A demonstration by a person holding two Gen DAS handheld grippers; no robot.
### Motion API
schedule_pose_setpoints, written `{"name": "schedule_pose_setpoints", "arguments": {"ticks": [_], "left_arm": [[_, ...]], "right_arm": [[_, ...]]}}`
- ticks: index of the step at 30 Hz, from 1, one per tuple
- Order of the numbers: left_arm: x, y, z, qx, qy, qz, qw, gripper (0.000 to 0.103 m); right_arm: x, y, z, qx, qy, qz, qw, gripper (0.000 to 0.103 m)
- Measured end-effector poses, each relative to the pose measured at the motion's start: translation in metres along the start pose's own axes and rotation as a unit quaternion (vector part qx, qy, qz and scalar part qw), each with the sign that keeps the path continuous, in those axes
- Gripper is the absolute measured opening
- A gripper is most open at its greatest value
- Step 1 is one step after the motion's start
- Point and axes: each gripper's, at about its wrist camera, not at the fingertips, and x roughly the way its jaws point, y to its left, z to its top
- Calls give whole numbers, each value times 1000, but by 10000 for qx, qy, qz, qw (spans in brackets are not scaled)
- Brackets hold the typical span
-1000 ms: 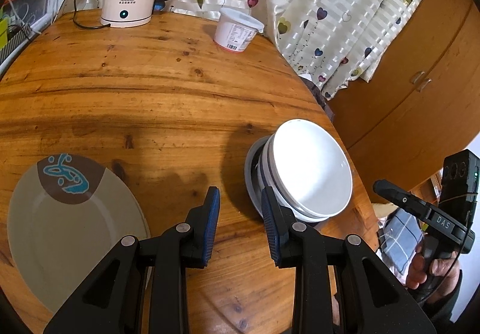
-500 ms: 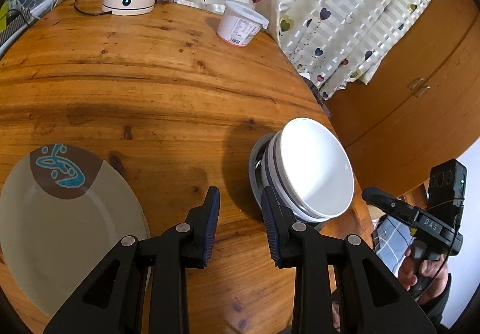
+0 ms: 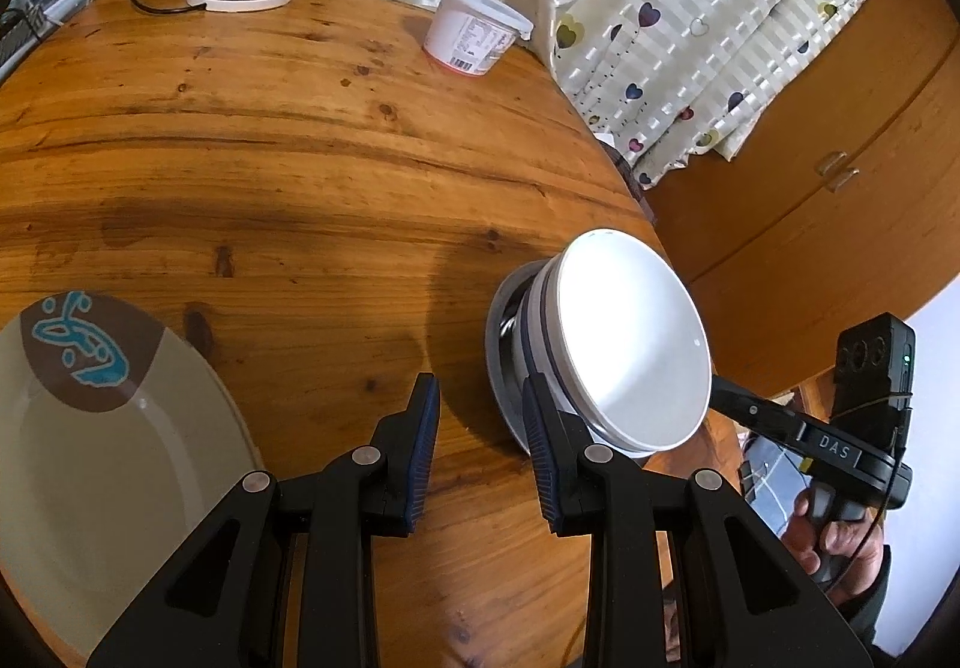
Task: Organize plates and bowls
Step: 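Lift the steel bowl with nested white bowls using both grippers, tilting it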
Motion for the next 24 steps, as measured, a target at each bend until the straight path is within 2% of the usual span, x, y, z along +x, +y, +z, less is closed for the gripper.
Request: {"name": "schedule_pose_setpoints", "arguments": {"ticks": [10, 24], "left_arm": [[11, 4, 3, -67, 164, -116, 9998, 30], [21, 9, 6, -122, 351, -209, 9991, 30]], "right_arm": [[18, -3, 1, 111, 218, 225, 9994, 18], [28, -4, 5, 155, 358, 287, 9988, 15]]}}
